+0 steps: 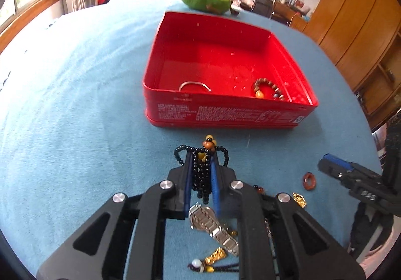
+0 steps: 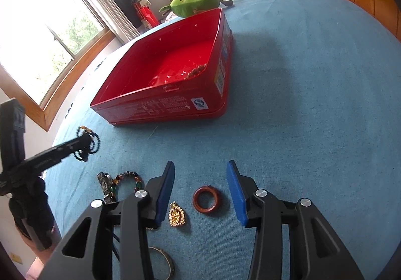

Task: Organize jewelry
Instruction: 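Grasp the brown wooden ring with the right tool, then carry the necklace and ring into the red tin and open both tools, then withdraw both tools from the tin back toward the remaining jewelry, then grasp the gold pendant on black cord with the left tool while the right tool grasps a silver bangle, then carry the pendant and bangle into the red tin and open both tools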

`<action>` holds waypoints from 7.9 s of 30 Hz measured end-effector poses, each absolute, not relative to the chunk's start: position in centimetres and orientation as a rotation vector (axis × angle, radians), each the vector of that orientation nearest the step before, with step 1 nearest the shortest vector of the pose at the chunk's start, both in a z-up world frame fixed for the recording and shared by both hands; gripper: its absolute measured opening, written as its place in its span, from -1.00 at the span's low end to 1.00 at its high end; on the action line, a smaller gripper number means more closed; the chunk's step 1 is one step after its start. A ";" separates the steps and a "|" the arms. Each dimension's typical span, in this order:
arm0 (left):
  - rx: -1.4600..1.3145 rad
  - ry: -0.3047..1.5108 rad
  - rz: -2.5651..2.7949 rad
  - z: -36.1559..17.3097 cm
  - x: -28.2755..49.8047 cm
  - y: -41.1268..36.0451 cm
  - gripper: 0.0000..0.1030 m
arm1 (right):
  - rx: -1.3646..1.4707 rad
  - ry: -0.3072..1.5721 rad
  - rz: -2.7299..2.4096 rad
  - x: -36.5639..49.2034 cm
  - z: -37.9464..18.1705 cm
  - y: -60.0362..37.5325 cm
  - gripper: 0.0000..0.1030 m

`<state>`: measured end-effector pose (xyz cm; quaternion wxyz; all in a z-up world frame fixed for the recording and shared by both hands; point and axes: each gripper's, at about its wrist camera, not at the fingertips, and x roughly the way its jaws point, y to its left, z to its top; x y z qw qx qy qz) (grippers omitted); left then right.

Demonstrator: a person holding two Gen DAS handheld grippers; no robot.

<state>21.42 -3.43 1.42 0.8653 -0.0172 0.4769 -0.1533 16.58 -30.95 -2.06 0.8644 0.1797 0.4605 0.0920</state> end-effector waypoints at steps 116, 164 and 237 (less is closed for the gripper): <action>0.016 0.867 -0.129 6.4 28.7 -4.6 0.83 | 0.223 0.848 0.030 27.8 5.1 -29.6 0.92; 0.014 1.255 -0.256 -3.9 12.5 -1.6 -0.62 | 0.131 1.067 0.259 8.0 -1.8 -25.7 0.42; -0.060 0.901 -0.412 9.3 14.0 -1.1 -0.72 | 0.164 0.926 0.261 14.3 6.7 -24.8 -0.07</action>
